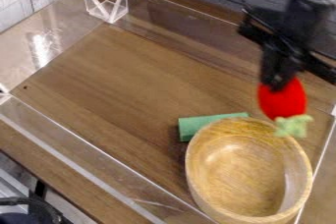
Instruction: Move the red object to the right side of the table
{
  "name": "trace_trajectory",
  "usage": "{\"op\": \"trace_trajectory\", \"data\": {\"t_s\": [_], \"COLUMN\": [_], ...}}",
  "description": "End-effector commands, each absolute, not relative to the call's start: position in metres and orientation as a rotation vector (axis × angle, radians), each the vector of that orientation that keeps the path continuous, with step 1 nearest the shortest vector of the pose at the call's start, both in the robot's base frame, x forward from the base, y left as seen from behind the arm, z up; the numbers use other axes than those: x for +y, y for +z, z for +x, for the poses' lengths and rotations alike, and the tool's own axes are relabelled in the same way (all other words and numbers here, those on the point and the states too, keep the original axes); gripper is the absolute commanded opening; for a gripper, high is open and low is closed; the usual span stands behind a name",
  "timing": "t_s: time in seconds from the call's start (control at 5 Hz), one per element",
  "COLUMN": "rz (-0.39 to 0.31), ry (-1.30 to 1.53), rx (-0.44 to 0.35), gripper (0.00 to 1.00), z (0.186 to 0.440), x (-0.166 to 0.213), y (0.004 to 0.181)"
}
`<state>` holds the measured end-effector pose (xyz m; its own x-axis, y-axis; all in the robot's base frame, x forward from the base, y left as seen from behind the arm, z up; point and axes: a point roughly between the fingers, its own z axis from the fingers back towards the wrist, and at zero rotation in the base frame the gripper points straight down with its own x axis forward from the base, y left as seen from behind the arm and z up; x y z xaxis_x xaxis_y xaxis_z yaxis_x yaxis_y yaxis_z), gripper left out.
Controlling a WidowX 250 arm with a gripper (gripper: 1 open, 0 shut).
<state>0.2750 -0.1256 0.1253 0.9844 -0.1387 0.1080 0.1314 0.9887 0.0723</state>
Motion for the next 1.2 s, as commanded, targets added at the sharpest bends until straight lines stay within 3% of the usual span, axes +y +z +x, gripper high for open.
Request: {"op": "trace_trajectory", "data": {"t_s": [0.0,1.0], "rz": [0.027,-0.106], "ry": [-0.112,-0.021], "rx": [-0.171,-0.165], "gripper": [0.00,0.00], "z": [0.279,0.279], "x": [-0.140,-0.138], "y": [0.132,0.104]}}
